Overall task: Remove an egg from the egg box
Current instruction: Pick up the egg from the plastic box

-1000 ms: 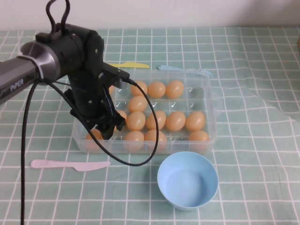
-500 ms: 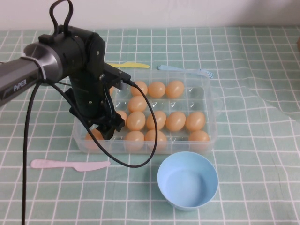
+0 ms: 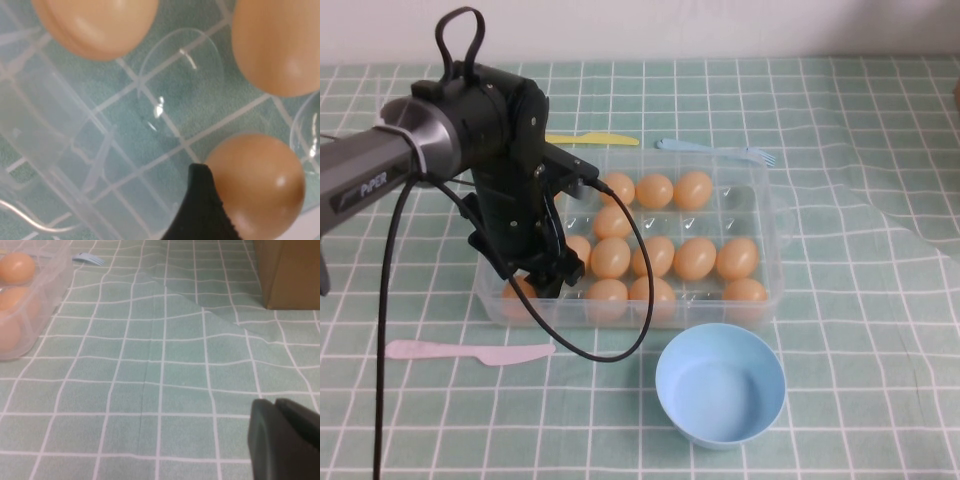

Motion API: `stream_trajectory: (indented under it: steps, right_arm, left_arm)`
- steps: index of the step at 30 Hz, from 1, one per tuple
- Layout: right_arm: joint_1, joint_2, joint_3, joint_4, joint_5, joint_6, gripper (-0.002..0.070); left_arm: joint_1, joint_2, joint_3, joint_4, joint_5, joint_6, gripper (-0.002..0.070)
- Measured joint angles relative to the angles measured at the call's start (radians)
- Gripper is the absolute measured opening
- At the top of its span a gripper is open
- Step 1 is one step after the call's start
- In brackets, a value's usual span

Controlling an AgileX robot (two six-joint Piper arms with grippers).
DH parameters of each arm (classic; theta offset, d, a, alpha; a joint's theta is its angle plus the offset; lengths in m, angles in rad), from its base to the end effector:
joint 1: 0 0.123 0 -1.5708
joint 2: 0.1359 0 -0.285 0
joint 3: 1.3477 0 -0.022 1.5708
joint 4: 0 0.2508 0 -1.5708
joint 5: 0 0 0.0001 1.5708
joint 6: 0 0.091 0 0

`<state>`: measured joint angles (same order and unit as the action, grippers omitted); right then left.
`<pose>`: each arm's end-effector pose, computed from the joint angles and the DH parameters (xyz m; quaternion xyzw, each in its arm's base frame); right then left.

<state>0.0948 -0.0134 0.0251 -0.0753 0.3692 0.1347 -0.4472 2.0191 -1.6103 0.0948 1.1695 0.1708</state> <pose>0.0526 0.0025 0.1723 -0.0041 0.8026 0.0366 0.5953 0.3725 -0.1699 0.2120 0.3195 0.9457 0.0384 0.0455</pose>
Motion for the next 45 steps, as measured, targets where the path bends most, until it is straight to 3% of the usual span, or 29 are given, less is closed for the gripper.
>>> stream_trajectory:
  steps: [29,36,45]
  right_arm:
    - [0.000,0.000,0.000,0.000,0.000,0.000,-0.0017]
    - [0.000,0.000,0.000,0.000,0.000,0.000,-0.0017]
    - [0.000,0.000,0.000,0.000,0.000,0.000,-0.0017]
  left_arm:
    - [0.000,0.048,0.000,0.011,-0.003,0.000,0.0452]
    - [0.000,0.048,-0.006,0.047,-0.005,0.000,0.0365]
    - [-0.002,-0.036,-0.109,0.024,0.016,0.000,0.0354]
